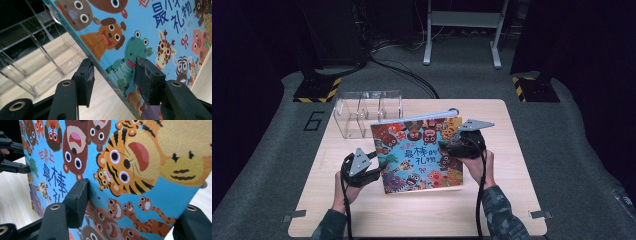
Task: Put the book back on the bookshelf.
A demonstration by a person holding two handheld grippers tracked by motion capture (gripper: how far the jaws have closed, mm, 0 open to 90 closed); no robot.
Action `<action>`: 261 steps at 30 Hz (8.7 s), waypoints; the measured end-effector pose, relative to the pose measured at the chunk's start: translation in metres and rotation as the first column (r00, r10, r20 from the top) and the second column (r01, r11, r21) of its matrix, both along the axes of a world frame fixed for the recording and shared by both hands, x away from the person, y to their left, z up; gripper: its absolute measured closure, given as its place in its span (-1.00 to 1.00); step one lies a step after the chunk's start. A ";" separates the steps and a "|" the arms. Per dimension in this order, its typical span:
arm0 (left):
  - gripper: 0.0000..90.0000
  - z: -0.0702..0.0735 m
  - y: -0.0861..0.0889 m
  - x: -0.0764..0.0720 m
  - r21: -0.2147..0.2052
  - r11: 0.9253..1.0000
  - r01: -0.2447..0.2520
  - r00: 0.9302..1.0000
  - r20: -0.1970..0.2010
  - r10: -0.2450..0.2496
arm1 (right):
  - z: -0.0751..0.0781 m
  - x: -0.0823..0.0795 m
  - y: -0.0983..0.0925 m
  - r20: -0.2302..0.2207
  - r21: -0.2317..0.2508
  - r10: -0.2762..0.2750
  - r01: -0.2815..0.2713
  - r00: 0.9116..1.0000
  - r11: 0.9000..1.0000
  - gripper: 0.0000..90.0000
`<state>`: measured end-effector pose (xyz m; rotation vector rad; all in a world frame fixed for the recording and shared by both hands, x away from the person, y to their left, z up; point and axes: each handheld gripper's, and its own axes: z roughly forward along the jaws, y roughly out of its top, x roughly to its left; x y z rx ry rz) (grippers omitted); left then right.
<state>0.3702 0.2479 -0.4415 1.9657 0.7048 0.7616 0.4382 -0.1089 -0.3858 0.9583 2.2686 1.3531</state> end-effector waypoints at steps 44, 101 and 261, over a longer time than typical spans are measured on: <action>-0.01 0.031 0.002 0.001 -0.214 0.944 0.250 0.968 0.080 -0.238 | -0.003 -0.019 -0.021 -0.003 -0.009 0.076 -0.076 0.997 0.997 -0.13; 0.22 0.068 -0.001 0.025 -0.301 0.886 0.353 0.922 -0.047 -0.384 | 0.011 0.001 -0.035 -0.007 0.055 0.034 -0.034 0.999 0.998 -0.27; 0.80 0.172 0.044 0.073 -0.048 0.993 0.107 0.910 -0.396 -0.118 | -0.142 -0.017 -0.105 -0.121 -0.177 -0.455 0.432 0.882 0.884 -0.71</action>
